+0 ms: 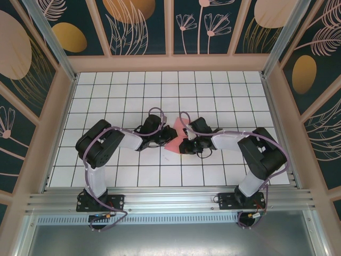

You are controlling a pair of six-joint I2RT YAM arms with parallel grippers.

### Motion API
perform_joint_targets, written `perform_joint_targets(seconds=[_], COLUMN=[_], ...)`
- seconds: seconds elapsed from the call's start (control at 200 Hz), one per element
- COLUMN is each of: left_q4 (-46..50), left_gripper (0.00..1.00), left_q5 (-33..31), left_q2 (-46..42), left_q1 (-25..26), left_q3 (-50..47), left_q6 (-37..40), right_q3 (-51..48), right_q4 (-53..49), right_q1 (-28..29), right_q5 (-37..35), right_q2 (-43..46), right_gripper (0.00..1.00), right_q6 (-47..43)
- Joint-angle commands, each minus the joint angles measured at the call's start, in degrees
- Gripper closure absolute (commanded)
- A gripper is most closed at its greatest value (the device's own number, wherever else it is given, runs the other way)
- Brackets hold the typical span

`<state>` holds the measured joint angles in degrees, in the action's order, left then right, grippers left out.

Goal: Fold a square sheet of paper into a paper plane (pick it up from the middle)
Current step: Fold the triangle a second time at the center of the table.

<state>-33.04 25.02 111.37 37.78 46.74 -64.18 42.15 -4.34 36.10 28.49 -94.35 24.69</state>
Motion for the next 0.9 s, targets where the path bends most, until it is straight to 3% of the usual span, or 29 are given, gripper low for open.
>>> perform_joint_targets(seconds=[0.0, 0.45, 0.681, 0.896], left_q4=[1.21, 4.39, 7.23, 8.5], left_gripper=[0.87, 0.88, 0.89, 0.89], left_q5=[-1.38, -2.9, -4.34, -5.13], left_q2=[1.01, 1.83, 2.79, 2.87], left_q1=[0.06, 0.08, 0.09, 0.05], left_q3=[-0.14, 0.5, 0.64, 0.37], left_q6=[-0.6, 0.86, 1.52, 1.87], right_q3=[2.69, 4.28, 0.96, -3.27], right_q4=[-0.6, -0.54, 2.0, 2.45], right_q1=[-0.11, -0.32, -0.83, -2.2], right_q5=[2.28, 1.69, 7.46, 7.01], right_q2=[2.49, -6.18, -3.55, -3.11], right_gripper=[0.87, 0.85, 0.85, 0.85], right_q6=[1.05, 1.42, 2.47, 2.44])
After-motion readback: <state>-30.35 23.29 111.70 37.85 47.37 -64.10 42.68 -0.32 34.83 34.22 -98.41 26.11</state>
